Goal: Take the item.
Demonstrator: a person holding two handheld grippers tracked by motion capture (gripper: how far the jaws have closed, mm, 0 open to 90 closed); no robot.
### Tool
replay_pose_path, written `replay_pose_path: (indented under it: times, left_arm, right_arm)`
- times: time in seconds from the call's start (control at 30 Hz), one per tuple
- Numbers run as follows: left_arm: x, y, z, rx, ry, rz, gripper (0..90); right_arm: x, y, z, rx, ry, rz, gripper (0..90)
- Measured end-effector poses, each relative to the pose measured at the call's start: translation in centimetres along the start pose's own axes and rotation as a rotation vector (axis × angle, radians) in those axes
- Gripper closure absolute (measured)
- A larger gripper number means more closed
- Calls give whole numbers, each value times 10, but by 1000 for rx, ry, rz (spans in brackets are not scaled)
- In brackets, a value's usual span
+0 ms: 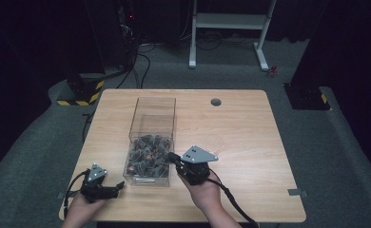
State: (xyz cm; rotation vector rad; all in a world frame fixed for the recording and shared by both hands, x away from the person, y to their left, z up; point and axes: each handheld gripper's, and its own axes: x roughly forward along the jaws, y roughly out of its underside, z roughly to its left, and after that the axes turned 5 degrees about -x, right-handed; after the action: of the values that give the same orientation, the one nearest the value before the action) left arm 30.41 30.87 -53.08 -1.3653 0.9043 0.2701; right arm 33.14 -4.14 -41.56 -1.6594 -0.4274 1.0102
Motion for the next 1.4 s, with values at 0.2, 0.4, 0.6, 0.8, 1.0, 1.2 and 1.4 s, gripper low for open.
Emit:
replay_pose_path:
  times: [0.2,0.4,0.6,0.8,1.0,1.2,1.4]
  left_arm:
    - [0,0,0,-1,0,0,82]
    - [0,0,0,-1,1,0,82]
    - [0,0,0,-1,1,0,82]
    - [0,0,0,-3,2,-1,83]
    - [0,0,0,-2,1,0,82]
    - [0,0,0,-4,1,0,83]
    - [0,0,0,-4,1,-1,83]
  right_arm:
    - [-6,2,-5,8,10,-5,900]
    - [-9,3,-8,11,19,-12,900]
    - [-14,4,-11,19,27,-15,900]
    - [-21,7,-16,21,43,-14,900]
    - [-27,12,-23,30,62,-6,900]
    - [-32,17,-28,38,78,0,900]
    - [-36,18,-35,45,97,5,900]
